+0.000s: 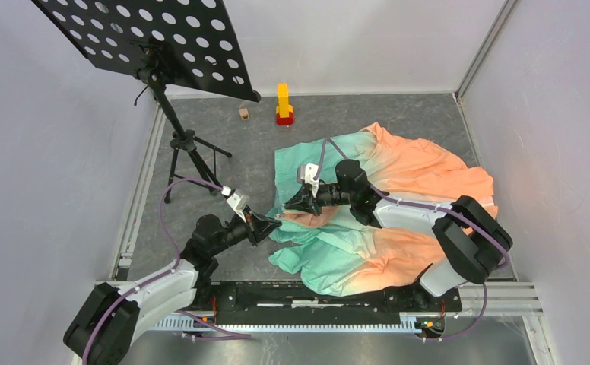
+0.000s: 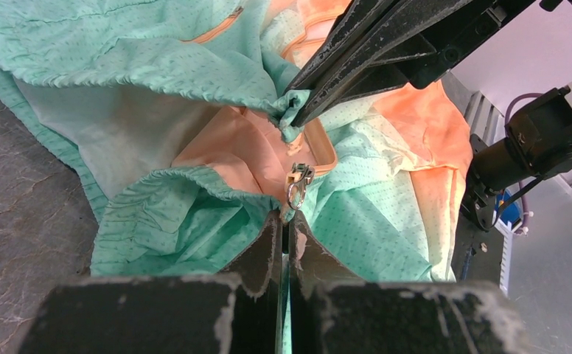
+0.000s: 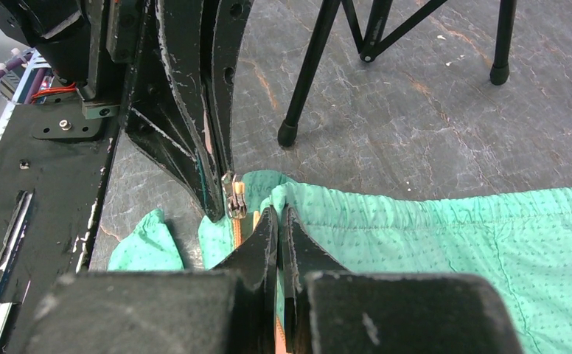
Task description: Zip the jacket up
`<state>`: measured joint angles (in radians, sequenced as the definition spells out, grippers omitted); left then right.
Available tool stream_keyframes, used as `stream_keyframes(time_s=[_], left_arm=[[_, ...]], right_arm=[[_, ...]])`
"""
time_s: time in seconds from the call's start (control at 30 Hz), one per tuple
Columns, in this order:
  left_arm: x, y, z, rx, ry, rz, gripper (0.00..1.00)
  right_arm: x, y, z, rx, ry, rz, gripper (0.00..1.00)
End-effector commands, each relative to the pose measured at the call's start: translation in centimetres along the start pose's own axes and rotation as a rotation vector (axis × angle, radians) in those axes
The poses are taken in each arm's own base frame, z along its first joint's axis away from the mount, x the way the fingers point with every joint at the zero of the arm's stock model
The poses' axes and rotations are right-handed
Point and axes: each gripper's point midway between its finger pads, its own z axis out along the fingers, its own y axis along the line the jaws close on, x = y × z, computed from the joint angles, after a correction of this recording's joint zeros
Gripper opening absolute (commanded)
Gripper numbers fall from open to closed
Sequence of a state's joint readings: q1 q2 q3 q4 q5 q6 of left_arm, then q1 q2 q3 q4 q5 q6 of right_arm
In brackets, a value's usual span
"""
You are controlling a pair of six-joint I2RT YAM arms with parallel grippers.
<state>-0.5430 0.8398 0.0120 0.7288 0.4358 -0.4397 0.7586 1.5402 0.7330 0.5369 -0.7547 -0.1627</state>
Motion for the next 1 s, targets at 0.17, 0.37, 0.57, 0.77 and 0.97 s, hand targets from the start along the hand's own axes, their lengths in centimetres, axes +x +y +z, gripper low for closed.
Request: stream_keyframes(time_s=[0.17, 0.37, 0.57, 0.77, 0.97], left_arm=[[-0.91, 0.54, 0.15, -0.026, -0.030, 0.073, 0.02], [-0.95, 0.48, 0.13, -0.024, -0.031, 0.073, 0.02], [-1.06, 0.42, 0.03, -0.023, -0.039, 0.077, 0.02], [-1.04, 0.43, 0.02, -0.023, -0.039, 0.076, 0.02], [-0.97, 0.36, 0.09, -0.019, -0.033, 0.071, 0.02]], right_arm=[[-1.37, 0.27, 0.21, -0.015, -0.040, -0.053, 0.00], [-1.17, 0.33, 0.53, -0.021, -0.029, -0.053, 0.00], [-0.78, 0.45, 0.91, -0.030, -0.013, -0.047, 0.00], [-0.81, 0.50, 0.98, -0.027, -0.012, -0.049, 0.00], [-1.22, 0.13, 0.64, 0.012, -0.025, -0.053, 0.00]])
